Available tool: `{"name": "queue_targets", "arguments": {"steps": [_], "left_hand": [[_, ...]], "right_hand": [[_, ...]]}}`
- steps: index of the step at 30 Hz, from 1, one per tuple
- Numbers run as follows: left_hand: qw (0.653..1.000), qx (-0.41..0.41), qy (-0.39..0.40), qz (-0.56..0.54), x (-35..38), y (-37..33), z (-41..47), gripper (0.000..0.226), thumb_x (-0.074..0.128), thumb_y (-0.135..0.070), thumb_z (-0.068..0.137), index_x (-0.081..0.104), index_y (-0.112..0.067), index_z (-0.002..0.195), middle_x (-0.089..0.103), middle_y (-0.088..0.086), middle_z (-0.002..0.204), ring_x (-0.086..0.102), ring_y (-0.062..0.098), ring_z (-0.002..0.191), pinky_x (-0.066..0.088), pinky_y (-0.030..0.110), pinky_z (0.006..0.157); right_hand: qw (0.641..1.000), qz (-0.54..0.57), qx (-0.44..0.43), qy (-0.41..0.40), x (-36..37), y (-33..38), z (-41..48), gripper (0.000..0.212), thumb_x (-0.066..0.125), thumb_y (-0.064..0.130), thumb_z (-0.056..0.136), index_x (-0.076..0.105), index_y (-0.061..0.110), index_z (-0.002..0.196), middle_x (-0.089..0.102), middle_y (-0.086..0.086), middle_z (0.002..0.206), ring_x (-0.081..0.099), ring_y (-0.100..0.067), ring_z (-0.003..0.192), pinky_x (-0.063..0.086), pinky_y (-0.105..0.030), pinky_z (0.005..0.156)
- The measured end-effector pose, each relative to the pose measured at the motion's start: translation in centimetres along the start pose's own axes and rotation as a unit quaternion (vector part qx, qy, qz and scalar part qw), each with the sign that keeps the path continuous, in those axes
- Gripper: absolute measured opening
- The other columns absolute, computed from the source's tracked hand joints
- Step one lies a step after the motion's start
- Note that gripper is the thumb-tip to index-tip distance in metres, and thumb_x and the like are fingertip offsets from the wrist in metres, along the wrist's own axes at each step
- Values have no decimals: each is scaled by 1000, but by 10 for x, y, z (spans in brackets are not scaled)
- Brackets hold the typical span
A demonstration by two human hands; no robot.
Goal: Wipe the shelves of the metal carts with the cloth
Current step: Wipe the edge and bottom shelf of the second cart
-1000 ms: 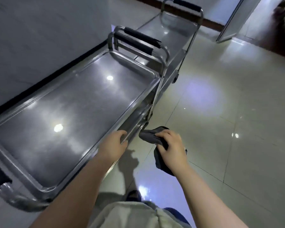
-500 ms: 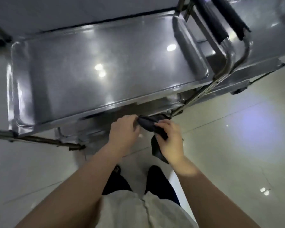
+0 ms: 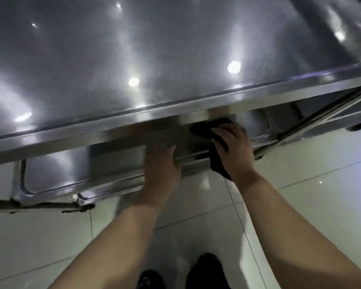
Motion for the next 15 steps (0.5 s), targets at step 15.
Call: {"name": "queue_targets", "arguments": {"steps": [15], "left_hand": [[972, 86, -214, 40, 55, 41, 106, 56, 36, -42, 98, 25, -27, 151, 24, 5, 158, 18, 33, 145, 12, 51, 119]], "right_hand": [[966, -213, 2, 149, 139, -95, 46, 54, 22, 52, 95, 26, 43, 148, 21, 4, 160, 15, -37, 146, 18, -52, 116]]}}
Point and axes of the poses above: each hand's wrist, its own z-axis towards the middle knuckle, its own x-axis out of the palm, y = z × x, the point moved 8 cm from there along z, towards the middle knuckle
